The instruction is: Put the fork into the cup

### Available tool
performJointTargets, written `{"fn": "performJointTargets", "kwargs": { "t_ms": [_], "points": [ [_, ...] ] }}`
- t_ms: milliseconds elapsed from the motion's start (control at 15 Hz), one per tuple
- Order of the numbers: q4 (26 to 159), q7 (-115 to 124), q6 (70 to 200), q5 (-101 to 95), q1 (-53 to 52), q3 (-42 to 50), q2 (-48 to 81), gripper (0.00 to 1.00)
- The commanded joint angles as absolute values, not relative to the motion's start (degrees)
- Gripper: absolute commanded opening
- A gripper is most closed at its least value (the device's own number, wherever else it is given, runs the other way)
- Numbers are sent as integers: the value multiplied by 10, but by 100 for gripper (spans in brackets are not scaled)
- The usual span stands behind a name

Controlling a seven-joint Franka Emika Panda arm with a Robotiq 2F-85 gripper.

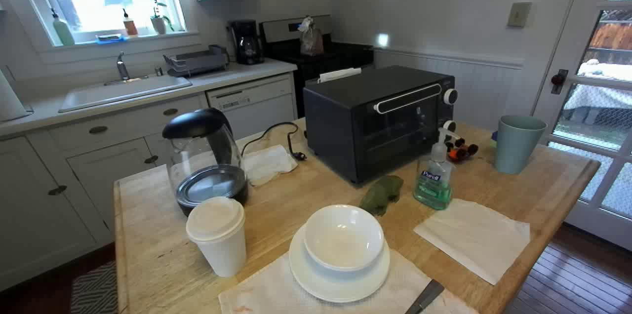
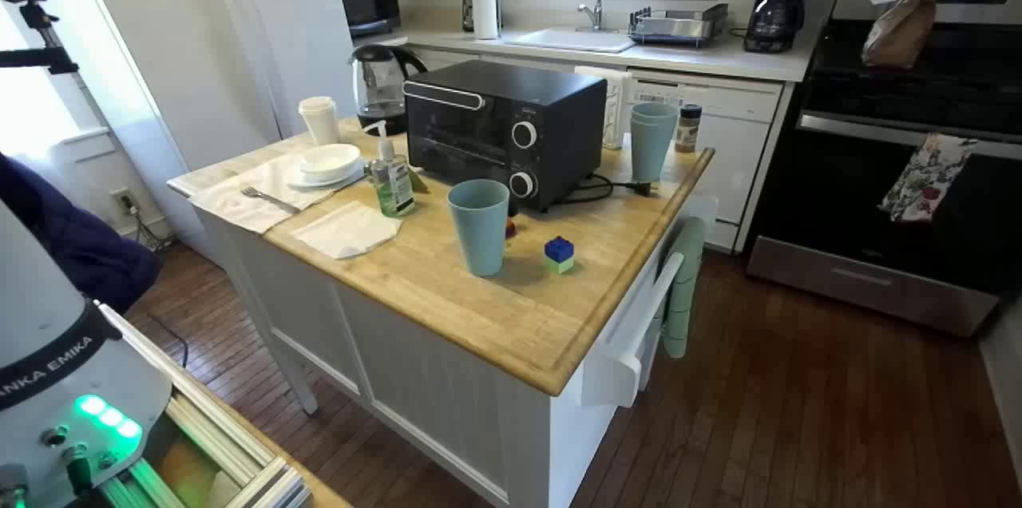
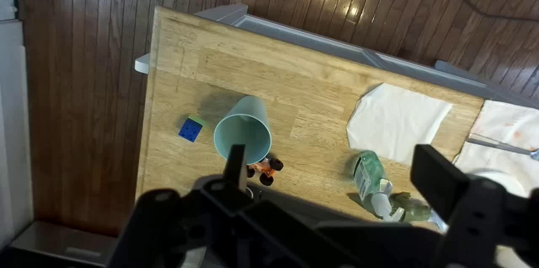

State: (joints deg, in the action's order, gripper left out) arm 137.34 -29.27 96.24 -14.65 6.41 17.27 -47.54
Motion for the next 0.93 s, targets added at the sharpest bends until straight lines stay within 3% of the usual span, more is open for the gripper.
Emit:
{"fn": "performJointTargets", "kwargs": {
  "t_ms": [0, 867],
  "points": [
    [1371, -288, 959, -150, 56, 177, -476, 100],
    [1415, -217, 917, -76, 34, 136, -490, 100]
  ]
}}
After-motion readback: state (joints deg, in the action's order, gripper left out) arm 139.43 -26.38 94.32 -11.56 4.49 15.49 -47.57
